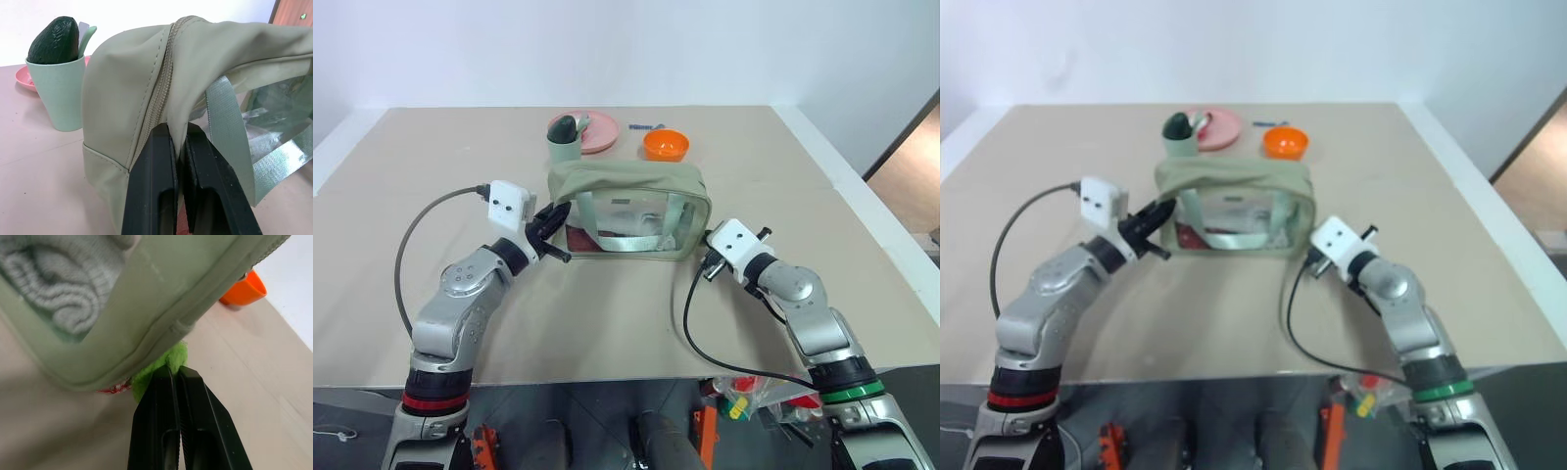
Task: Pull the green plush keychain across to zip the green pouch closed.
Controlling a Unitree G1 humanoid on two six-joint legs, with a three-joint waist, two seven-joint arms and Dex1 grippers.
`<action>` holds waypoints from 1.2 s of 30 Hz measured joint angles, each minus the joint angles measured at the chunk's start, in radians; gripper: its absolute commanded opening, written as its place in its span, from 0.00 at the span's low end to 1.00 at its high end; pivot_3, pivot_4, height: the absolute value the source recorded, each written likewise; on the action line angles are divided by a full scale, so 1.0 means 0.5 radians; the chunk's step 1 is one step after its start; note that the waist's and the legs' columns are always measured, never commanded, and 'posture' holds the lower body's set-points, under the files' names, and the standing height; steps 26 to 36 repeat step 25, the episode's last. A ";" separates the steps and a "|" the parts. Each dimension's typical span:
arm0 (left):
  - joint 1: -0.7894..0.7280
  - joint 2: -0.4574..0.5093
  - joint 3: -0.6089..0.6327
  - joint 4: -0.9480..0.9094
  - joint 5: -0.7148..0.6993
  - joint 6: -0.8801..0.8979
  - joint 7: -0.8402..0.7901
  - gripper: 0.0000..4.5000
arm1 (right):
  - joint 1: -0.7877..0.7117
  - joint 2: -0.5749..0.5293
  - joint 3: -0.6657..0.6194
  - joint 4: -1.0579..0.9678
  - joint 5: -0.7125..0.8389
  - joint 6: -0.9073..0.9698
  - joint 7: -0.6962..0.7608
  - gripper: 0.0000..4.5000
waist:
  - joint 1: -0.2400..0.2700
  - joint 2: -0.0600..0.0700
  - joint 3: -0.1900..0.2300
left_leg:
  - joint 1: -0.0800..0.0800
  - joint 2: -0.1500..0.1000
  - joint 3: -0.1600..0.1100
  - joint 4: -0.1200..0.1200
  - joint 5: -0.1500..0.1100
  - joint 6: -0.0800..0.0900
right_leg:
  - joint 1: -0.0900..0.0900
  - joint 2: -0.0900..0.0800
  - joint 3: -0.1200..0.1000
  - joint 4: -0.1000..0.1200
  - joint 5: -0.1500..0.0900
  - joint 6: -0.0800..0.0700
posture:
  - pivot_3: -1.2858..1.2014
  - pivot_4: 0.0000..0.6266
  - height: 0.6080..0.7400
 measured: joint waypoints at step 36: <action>0.500 0.613 0.401 -0.214 -0.420 0.258 -0.485 1.00 | 0.540 -0.238 -0.743 -0.876 1.396 0.733 0.650 0.99 | 0.003 0.000 0.001 | -0.001 0.002 -0.003 -0.003 -0.003 0.002 | 0.000 0.000 -0.003 0.000 -0.008 -0.004 | 0.52 0.24 1.00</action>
